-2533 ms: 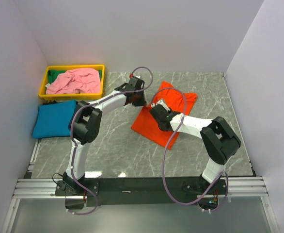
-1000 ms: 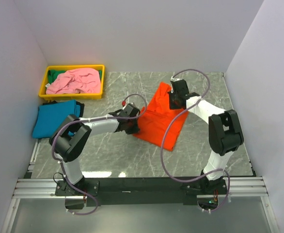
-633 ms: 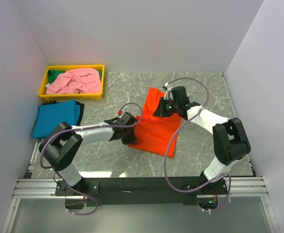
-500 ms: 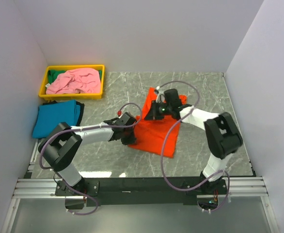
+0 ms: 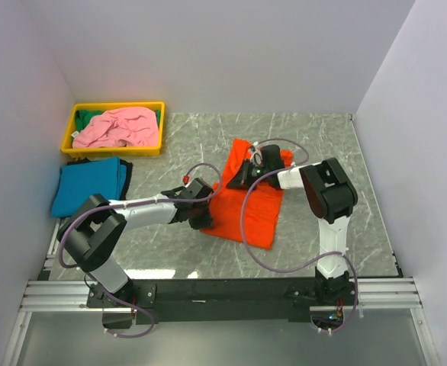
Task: Fold and stack the t-shirts
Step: Fold the tshirt
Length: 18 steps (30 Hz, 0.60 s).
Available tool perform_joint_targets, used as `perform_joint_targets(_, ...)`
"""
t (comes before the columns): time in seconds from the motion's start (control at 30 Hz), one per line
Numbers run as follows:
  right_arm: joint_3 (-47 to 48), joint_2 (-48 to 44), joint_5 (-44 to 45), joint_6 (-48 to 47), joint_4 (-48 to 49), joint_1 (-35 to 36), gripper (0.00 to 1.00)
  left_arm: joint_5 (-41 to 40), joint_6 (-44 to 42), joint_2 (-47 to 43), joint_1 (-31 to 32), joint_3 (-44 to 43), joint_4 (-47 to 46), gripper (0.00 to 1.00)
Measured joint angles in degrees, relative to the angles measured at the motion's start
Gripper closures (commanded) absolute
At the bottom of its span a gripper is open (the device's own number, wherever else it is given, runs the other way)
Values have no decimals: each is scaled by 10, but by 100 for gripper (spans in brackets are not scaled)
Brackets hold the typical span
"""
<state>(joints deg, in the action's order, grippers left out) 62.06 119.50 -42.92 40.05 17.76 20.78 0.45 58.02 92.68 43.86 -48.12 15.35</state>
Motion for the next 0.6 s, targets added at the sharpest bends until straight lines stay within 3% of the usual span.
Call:
perform_joint_targets(0.17,9,-38,63,-17,-42,-37,84,2,-2,-2,1,0,-3,78)
perform_joint_targets(0.27,9,-103,118,-46,-90,-40,73,3,-5,-8,3,0,-1,55)
perform_joint_targets(0.47,18,-206,228,-104,-176,-38,68,-33,-38,-39,-7,-29,60,26)
perform_joint_targets(0.6,34,-197,292,-122,-232,-38,68,-59,-79,-63,-57,-88,100,25)
